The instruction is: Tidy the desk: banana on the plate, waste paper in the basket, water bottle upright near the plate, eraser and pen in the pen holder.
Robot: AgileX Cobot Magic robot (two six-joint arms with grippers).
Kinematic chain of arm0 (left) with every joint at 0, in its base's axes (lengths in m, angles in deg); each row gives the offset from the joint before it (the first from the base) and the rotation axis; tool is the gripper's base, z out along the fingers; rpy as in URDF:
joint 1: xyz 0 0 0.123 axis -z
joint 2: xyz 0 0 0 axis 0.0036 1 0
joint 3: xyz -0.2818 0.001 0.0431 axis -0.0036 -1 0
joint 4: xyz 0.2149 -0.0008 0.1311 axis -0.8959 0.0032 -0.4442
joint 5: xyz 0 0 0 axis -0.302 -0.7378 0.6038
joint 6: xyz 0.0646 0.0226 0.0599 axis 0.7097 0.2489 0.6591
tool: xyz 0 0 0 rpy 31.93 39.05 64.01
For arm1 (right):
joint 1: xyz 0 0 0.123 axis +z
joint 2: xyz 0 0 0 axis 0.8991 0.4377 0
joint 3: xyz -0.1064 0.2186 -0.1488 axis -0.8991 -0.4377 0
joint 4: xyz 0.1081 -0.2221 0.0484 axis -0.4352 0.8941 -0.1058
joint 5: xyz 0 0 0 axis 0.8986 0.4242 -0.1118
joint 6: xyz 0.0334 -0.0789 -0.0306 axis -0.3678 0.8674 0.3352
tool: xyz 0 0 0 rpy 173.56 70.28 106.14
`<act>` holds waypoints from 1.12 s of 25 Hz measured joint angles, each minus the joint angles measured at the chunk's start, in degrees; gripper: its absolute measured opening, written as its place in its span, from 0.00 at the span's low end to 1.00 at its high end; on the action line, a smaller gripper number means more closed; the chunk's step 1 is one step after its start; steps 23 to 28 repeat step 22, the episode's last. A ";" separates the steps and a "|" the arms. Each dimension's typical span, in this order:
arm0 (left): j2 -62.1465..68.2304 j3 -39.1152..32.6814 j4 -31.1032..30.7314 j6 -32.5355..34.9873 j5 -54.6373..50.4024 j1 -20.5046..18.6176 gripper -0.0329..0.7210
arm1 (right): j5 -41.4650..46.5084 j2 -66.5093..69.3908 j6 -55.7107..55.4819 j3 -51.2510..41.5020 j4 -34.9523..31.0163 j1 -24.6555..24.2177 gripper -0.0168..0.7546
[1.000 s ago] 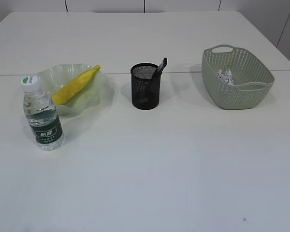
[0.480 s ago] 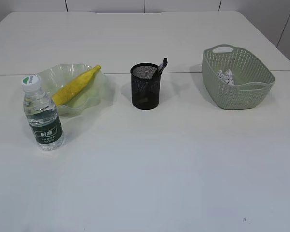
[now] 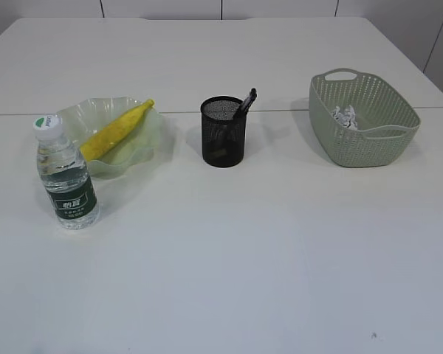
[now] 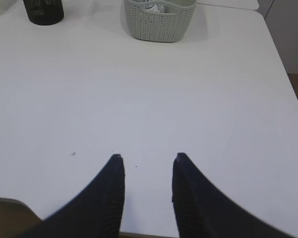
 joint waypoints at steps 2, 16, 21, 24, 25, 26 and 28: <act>0.00 0.00 0.00 0.00 0.00 -1.11 0.55 | 0.00 0.00 0.00 0.00 0.00 0.00 0.34; 0.00 0.00 0.00 0.00 0.00 -1.95 0.55 | 0.00 0.00 0.00 0.00 0.00 0.00 0.34; 0.00 0.00 0.00 0.00 0.00 -1.95 0.55 | 0.00 0.00 0.00 0.00 0.00 0.00 0.34; 0.00 0.00 0.00 0.00 0.00 -1.95 0.55 | 0.00 0.00 0.00 0.00 0.00 0.00 0.34; 0.00 0.00 0.00 0.00 0.00 -1.95 0.55 | 0.00 0.00 0.00 0.00 0.00 0.00 0.34; 0.00 0.00 0.00 0.00 0.00 -1.95 0.55 | 0.00 0.00 0.00 0.00 0.00 0.00 0.34; 0.00 0.00 0.00 0.00 0.00 -1.95 0.55 | 0.00 0.00 0.00 0.00 0.00 0.00 0.34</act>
